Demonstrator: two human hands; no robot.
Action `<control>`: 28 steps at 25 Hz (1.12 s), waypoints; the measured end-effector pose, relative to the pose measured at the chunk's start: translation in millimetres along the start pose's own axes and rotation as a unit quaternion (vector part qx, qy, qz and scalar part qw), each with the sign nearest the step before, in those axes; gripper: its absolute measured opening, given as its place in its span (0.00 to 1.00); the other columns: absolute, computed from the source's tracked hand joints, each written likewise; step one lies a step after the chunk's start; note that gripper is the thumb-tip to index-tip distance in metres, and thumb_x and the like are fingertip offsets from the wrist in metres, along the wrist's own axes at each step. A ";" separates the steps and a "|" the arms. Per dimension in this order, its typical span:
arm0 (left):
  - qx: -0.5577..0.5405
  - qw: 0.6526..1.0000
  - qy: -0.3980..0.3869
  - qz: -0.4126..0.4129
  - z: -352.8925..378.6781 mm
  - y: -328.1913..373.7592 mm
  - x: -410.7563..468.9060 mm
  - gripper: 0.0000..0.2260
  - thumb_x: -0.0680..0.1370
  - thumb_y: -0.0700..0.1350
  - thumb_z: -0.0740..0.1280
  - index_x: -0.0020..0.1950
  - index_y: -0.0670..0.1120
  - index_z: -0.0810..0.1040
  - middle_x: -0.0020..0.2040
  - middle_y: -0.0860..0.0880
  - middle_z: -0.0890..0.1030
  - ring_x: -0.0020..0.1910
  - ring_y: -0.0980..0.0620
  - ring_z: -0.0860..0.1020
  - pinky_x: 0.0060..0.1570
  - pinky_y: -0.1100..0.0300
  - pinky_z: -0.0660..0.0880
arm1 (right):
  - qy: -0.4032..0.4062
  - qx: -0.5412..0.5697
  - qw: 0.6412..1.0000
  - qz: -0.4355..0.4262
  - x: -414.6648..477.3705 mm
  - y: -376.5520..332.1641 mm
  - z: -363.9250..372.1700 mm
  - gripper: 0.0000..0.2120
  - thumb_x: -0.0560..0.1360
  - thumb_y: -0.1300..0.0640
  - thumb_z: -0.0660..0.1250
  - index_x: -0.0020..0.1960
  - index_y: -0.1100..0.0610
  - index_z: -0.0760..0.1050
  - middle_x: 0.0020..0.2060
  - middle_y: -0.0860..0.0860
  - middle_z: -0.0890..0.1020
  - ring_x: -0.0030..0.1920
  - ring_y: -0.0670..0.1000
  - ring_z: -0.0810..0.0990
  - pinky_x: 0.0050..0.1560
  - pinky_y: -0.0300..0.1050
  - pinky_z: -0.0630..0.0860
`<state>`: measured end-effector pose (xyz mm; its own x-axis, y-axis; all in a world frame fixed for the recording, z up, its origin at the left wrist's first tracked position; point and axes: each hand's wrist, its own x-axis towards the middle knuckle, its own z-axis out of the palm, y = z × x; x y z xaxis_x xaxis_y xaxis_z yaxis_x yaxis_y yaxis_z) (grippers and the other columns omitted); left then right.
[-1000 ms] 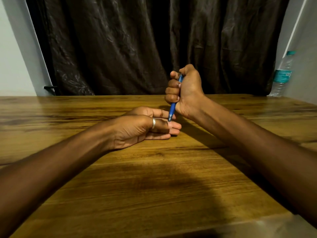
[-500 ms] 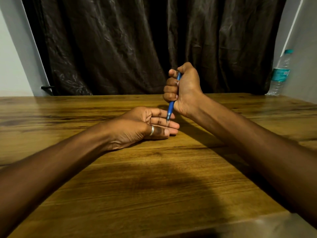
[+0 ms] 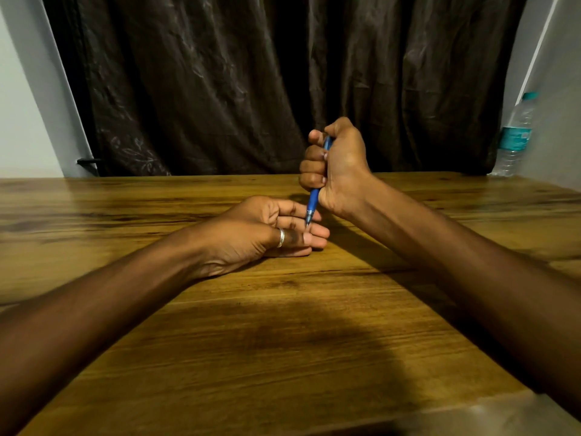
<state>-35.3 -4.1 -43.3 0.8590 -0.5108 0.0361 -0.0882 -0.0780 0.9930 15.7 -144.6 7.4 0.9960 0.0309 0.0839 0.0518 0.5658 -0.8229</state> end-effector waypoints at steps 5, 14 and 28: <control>-0.007 1.000 0.006 0.002 1.4 1.4 -1.0 0.16 0.77 0.30 0.67 0.65 0.38 0.76 0.58 0.39 0.85 0.59 0.44 0.84 0.59 0.54 0.79 | 0.005 0.001 1.000 0.000 -1.4 -0.2 1.3 0.15 0.80 0.52 0.53 0.37 0.54 0.68 0.22 0.46 0.61 0.20 0.45 0.55 0.19 0.34 0.52; -0.015 0.999 0.030 -0.008 4.4 4.2 -2.5 0.15 0.75 0.34 0.70 0.62 0.39 0.78 0.55 0.40 0.86 0.56 0.45 0.85 0.57 0.54 0.80 | 0.006 0.012 1.000 0.002 -3.0 1.0 1.4 0.16 0.81 0.50 0.53 0.38 0.55 0.69 0.22 0.46 0.61 0.19 0.44 0.56 0.19 0.34 0.52; 0.020 0.964 0.263 0.033 -0.2 6.9 2.2 0.06 0.80 0.44 0.68 0.54 0.43 0.83 0.47 0.43 0.87 0.47 0.50 0.87 0.48 0.59 0.82 | 0.012 -0.229 0.973 -0.016 1.3 16.5 1.8 0.14 0.84 0.50 0.58 0.58 0.58 0.77 0.46 0.55 0.85 0.43 0.50 0.82 0.39 0.43 0.79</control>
<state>-33.9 -5.6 -36.3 0.9867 -0.0114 0.1620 -0.1623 -0.0987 0.9818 17.7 -133.8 -5.0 0.9946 -0.0036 0.1042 0.1036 0.1388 -0.9849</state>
